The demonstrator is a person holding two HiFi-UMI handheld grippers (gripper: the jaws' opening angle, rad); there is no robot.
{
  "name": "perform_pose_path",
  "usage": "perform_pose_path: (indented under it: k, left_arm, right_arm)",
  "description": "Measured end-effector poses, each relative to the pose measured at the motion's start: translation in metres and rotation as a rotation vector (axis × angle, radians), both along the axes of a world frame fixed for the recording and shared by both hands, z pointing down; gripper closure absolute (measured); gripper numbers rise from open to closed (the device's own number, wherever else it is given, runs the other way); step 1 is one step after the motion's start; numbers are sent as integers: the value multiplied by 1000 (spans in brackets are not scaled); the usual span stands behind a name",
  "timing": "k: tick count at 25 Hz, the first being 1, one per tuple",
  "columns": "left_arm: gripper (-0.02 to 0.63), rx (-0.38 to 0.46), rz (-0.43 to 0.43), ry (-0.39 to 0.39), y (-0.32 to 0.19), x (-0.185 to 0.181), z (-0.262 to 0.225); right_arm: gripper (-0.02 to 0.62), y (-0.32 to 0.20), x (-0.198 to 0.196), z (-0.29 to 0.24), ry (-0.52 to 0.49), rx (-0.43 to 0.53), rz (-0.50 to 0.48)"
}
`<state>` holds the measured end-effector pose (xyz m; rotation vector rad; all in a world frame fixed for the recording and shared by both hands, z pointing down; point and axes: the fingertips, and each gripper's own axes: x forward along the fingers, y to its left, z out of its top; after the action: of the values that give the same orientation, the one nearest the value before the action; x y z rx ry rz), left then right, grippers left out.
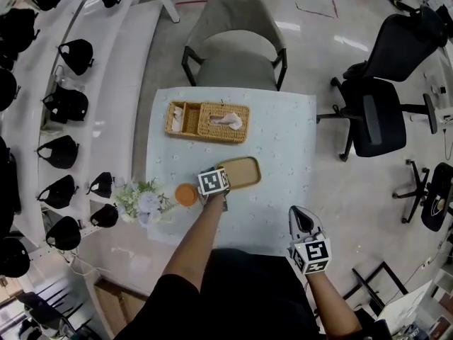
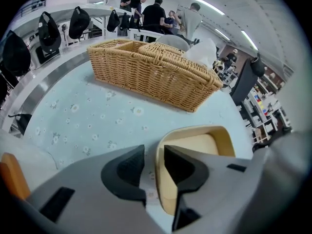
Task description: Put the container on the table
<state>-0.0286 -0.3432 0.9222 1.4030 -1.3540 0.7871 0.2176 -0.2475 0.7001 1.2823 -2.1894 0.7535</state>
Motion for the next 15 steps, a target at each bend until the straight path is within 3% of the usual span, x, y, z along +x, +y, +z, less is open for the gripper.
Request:
perform_pose_path:
  k: [8,15]
  left_arm:
    - [407,76,-14,23,-5,2,-22]
    - [387,141,-2,40,3,6,-47]
  right_arm:
    - [597,14,2,-7,-11,3,17]
    - [597,34,2,-22,-28,22,34]
